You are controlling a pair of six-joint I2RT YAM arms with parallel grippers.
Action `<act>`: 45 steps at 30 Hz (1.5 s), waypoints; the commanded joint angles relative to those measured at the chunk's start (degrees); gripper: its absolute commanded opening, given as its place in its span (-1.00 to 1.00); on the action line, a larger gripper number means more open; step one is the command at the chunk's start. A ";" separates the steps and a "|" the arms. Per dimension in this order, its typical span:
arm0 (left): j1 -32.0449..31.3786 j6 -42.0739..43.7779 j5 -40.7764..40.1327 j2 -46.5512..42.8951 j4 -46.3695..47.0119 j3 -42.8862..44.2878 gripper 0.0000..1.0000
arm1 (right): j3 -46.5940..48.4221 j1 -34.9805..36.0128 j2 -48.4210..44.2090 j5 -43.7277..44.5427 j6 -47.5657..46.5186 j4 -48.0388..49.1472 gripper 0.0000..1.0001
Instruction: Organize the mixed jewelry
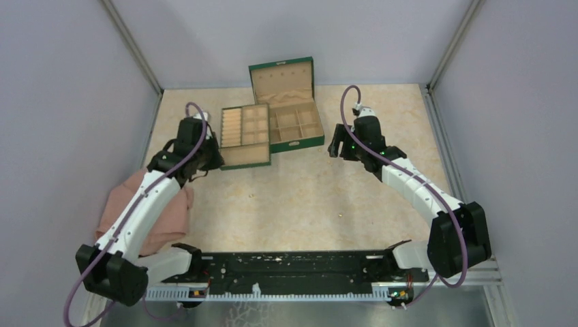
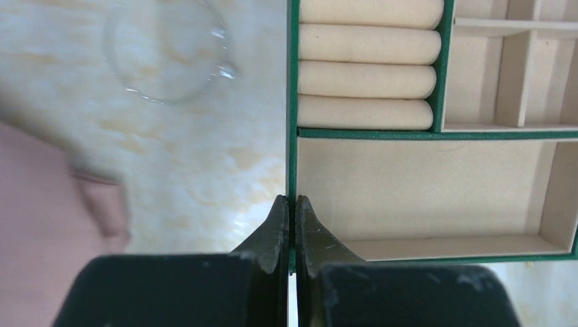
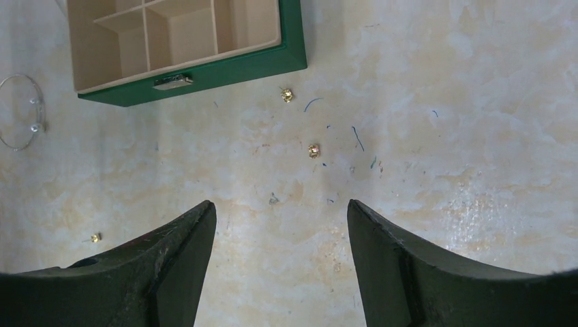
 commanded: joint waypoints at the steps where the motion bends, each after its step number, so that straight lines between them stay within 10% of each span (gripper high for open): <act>1: -8.20 -3.27 2.27 -4.76 1.56 -3.50 -1.00 | 1.62 -0.30 -0.60 2.09 0.03 1.53 0.40; 12: -32.40 -15.90 -4.00 -1.30 7.12 -11.36 -1.00 | -0.27 -0.23 -6.31 7.87 1.51 -2.57 0.41; 32: -41.00 -19.40 -10.46 17.32 16.22 -13.56 -0.96 | 0.20 -0.31 -6.56 15.59 4.78 -10.47 0.27; 36: -40.98 -17.14 -5.28 16.80 14.27 -12.07 0.33 | 0.48 -0.31 -5.26 13.25 3.33 -11.02 0.34; 45: -38.33 -8.41 -4.54 11.96 8.69 0.00 0.71 | 3.49 -0.33 0.47 7.15 -2.10 -9.38 0.27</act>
